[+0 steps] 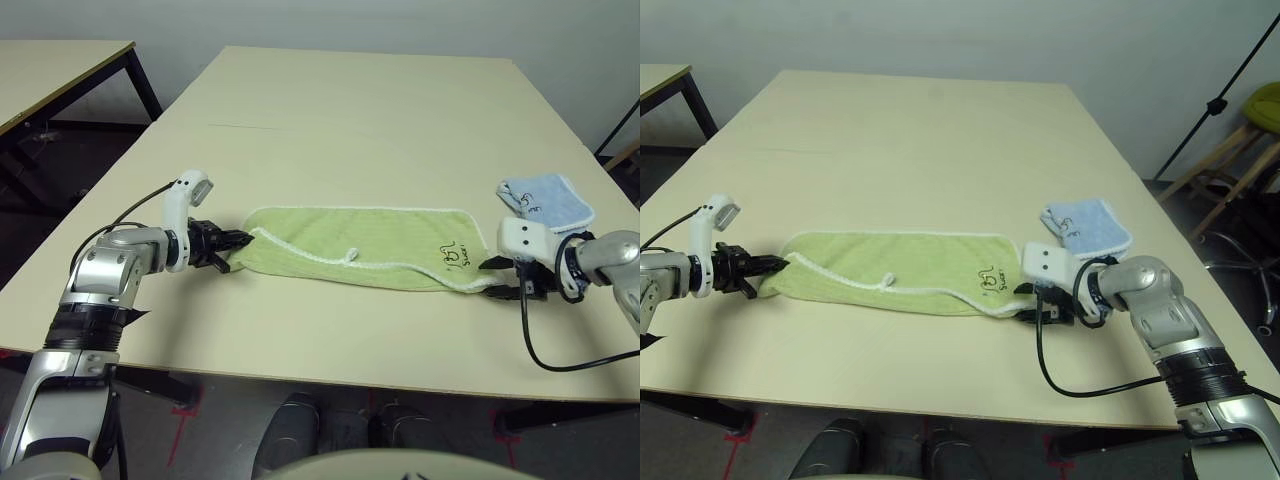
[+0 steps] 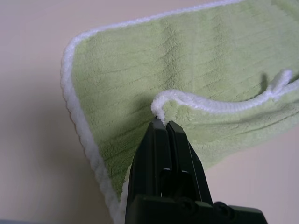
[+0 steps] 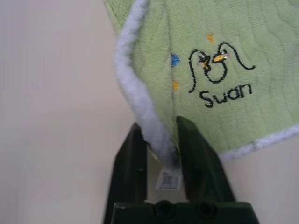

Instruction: Fold the towel and set it aside.

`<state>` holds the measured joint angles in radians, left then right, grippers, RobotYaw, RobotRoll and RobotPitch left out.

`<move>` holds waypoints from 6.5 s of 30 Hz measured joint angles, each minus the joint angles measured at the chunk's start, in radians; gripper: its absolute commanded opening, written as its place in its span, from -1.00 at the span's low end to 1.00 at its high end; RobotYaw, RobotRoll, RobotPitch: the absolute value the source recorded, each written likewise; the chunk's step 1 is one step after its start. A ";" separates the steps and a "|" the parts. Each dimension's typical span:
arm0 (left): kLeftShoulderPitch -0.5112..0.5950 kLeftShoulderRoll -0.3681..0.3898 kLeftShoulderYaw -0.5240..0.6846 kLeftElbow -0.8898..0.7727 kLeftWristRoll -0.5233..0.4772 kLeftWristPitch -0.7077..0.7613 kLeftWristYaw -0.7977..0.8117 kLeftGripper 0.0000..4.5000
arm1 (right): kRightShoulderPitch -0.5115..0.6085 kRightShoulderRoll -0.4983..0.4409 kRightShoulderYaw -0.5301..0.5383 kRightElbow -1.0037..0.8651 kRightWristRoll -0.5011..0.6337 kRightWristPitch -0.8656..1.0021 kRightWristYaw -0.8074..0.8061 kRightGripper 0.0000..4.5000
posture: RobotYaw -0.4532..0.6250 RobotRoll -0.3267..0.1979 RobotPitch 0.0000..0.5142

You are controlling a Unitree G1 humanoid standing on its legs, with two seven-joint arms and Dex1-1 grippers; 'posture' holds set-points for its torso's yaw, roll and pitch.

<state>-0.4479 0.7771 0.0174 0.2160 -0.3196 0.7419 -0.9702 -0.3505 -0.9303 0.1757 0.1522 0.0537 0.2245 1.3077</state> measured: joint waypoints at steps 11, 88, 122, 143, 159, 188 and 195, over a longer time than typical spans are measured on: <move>0.046 0.090 -0.011 -0.097 -0.060 0.105 -0.105 -1.00 | 0.026 -0.146 -0.056 -0.140 0.184 0.227 0.177 -0.99 | 0.02 0.25 -0.74; -0.080 -0.286 0.134 0.031 0.085 -0.230 0.353 0.98 | -0.235 0.390 -0.267 0.196 0.120 0.103 -0.544 1.00 | -0.04 0.25 -0.67; 0.093 -0.148 0.028 0.107 0.131 -0.297 0.279 -1.00 | 0.036 0.246 -0.149 0.135 0.105 0.190 -0.470 -1.00 | -0.02 0.25 -0.72; -0.072 -0.124 0.088 0.246 -0.004 -0.644 -0.124 1.00 | 0.025 0.103 -0.605 -0.017 0.503 1.038 -0.517 0.76 | -0.04 0.25 -0.74; -0.220 -0.108 0.058 0.406 -0.017 -0.708 -0.393 1.00 | 0.069 0.289 -0.724 -0.140 0.593 1.352 -0.743 0.98 | -0.06 0.25 -0.74; -0.200 -0.111 0.060 0.369 -0.024 -0.686 -0.381 1.00 | -0.109 0.505 -0.847 -0.008 0.525 1.299 -1.014 -0.98 | -0.04 0.25 -0.76; -0.195 -0.107 0.060 0.369 -0.024 -0.683 -0.382 1.00 | -0.050 0.330 -0.831 -0.074 0.544 1.249 -0.916 -0.98 | -0.06 0.25 -0.76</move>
<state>-0.6430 0.6697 0.0772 0.5847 -0.3440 0.0588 -1.3521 -0.4003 -0.6005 -0.6558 0.0784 0.5973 1.4738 0.3917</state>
